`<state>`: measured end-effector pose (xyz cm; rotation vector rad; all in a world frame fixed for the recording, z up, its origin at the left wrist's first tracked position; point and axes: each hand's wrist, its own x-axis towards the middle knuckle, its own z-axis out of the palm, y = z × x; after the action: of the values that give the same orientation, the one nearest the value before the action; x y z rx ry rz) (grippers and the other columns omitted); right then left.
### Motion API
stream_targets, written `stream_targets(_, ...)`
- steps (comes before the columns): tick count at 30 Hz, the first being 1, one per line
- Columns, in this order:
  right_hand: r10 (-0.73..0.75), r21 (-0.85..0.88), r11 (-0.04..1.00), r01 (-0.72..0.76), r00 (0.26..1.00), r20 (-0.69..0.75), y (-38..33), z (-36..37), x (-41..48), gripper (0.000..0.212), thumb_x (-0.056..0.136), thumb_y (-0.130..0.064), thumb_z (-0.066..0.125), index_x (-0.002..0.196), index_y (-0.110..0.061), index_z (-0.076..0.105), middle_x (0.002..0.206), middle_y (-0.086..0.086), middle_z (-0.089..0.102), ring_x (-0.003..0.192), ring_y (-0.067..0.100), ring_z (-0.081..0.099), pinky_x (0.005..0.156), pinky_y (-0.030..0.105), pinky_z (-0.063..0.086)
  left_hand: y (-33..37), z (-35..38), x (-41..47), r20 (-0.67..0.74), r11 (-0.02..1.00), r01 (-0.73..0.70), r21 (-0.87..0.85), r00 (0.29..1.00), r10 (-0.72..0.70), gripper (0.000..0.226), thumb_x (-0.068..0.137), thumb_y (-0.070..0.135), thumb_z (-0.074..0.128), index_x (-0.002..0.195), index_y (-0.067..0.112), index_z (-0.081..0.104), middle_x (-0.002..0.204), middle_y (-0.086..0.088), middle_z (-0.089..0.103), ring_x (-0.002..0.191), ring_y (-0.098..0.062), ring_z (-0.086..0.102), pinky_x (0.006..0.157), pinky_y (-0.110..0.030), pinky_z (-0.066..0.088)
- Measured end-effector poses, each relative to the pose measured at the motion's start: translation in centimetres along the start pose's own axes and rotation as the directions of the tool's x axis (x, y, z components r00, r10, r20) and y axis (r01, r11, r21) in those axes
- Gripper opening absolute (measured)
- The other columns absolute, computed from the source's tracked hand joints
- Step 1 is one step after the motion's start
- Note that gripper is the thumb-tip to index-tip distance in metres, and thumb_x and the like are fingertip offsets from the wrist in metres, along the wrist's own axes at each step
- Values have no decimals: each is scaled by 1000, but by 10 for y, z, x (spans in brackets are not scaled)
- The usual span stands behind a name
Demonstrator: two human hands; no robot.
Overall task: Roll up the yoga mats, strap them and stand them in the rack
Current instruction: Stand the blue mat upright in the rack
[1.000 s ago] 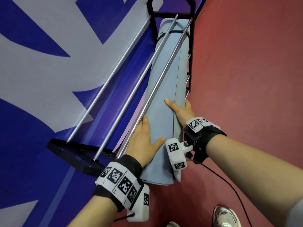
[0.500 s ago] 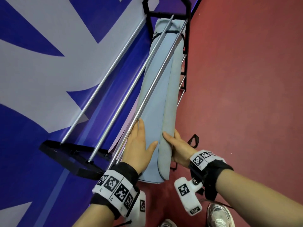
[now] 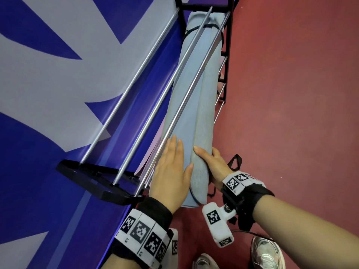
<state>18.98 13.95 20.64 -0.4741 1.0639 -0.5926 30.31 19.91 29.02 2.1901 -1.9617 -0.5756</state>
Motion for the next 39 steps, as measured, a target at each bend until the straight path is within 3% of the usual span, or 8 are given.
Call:
stream_targets(3, -7, -13, 1000, 7, 1000, -15, -5, -1, -2, 62, 79, -35, 70, 130, -17, 40, 114, 3, 62, 94, 14, 64, 69, 27, 52, 0, -4, -4, -27, 996, -31, 84, 999, 34, 54, 99, 29, 38, 147, 8, 27, 156, -9, 19, 144, -20, 20, 116, -28, 19)
stream_targets(6, -44, -40, 998, 41, 997, -61, -9, 1, 0, 66, 78, -38, 72, 131, -14, 41, 117, 4, 62, 99, 17, 64, 78, 31, 53, -5, -12, -10, -283, 980, -76, 184, 951, 127, 39, 87, 15, 51, 126, 7, 52, 128, -14, 54, 115, -28, 52, 95, -39, 42)
stream_targets(12, -47, -48, 998, 43, 995, -83, -12, 12, 9, 71, 76, -39, 73, 133, -15, 38, 121, 4, 59, 102, 17, 61, 82, 33, 52, -23, -21, -3, -331, 967, 204, 155, 933, -143, 48, 89, 20, 54, 131, -3, 47, 131, -23, 49, 116, -39, 52, 95, -47, 44)
stream_targets(16, -49, -65, 997, 42, 994, -99, -14, 22, 17, 84, 69, -48, 76, 136, -17, 36, 120, 1, 60, 105, 20, 62, 95, 44, 49, -27, -16, -5, -262, 976, 195, 98, 951, -164, 50, 94, 29, 31, 128, -3, 50, 129, -19, 53, 115, -34, 54, 97, -42, 43)
stream_targets(26, -46, -44, 998, 40, 990, -131, -4, 73, 31, 74, 77, -40, 74, 136, -17, 35, 116, 1, 59, 101, 19, 61, 93, 37, 50, -30, -14, -3, -220, 982, 182, 44, 961, -168, 45, 97, 21, 41, 136, 1, 44, 143, -15, 43, 133, -28, 41, 110, -39, 33)
stream_targets(34, -21, -55, 998, 17, 998, -65, 6, 86, 49, 91, 69, -53, 76, 140, -21, 28, 118, 3, 60, 103, 21, 63, 98, 41, 49, -22, -17, 9, -143, 980, 197, 16, 971, -192, 51, 98, 22, 42, 145, 9, 30, 149, -9, 35, 138, -21, 32, 113, -37, 29)
stream_targets(37, 30, -106, 994, -31, 999, -11, 7, 76, 47, 110, 57, -66, 74, 144, -21, 26, 123, 5, 59, 103, 23, 63, 84, 36, 54, -18, -20, 18, -117, 980, 194, 50, 975, -187, 53, 98, 25, 43, 146, 9, 28, 151, -9, 32, 139, -20, 29, 115, -33, 24)
stream_targets(39, 34, -111, 993, -32, 999, 23, 8, 66, 41, 106, 61, -67, 71, 144, -15, 30, 101, -2, 60, 77, 11, 64, 58, 21, 50, -13, -23, 23, -98, 978, 193, 74, 978, -186, 55, 98, 27, 43, 146, 8, 25, 152, -8, 29, 140, -19, 27, 115, -32, 23)
